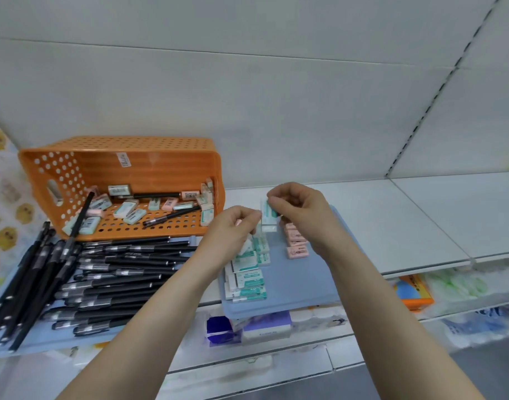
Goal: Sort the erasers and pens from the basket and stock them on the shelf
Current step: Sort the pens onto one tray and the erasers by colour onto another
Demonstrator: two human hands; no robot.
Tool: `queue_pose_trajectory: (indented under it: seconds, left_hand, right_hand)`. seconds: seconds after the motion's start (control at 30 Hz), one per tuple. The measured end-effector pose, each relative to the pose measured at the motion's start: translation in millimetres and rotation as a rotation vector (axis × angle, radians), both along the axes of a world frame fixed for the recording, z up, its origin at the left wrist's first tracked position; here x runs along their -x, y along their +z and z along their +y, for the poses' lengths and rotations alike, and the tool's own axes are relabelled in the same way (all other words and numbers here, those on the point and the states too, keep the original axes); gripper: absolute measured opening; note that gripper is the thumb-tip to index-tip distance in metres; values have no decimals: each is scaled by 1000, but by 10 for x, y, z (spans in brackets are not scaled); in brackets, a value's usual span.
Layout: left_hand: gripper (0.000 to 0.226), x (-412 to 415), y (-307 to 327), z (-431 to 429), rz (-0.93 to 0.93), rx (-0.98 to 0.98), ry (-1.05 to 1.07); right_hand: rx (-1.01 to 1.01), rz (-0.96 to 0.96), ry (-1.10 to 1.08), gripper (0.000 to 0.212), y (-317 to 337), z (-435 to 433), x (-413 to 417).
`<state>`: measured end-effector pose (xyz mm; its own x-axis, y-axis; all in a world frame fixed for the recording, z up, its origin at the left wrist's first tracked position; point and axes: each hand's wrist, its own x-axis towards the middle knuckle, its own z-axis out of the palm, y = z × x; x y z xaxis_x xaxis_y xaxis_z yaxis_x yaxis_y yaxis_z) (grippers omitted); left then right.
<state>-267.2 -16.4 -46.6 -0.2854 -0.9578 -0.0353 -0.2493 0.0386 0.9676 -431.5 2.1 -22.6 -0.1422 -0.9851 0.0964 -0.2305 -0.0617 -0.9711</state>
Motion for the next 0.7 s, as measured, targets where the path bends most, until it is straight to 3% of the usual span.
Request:
queue_pose_trajectory:
  seconds: [0.13, 0.27, 0.37, 0.5, 0.7]
  left_hand:
    - [24, -148, 80, -49, 152, -159, 152]
    - [29, -309, 164, -16, 354, -315, 165]
    - [38, -387, 124, 7, 369, -356, 123]
    - [34, -425, 105, 67, 408, -363, 109]
    - [42, -486, 3, 89, 416, -344, 67]
  right_hand:
    - [-89, 163, -174, 17, -119, 36, 210]
    - [-178, 186, -67, 23, -254, 66, 186]
    - [-129, 280, -42, 22, -296, -10, 123]
    - [1, 379, -179, 15, -299, -268, 73]
    - [-132, 347, -39, 9, -420, -550, -9]
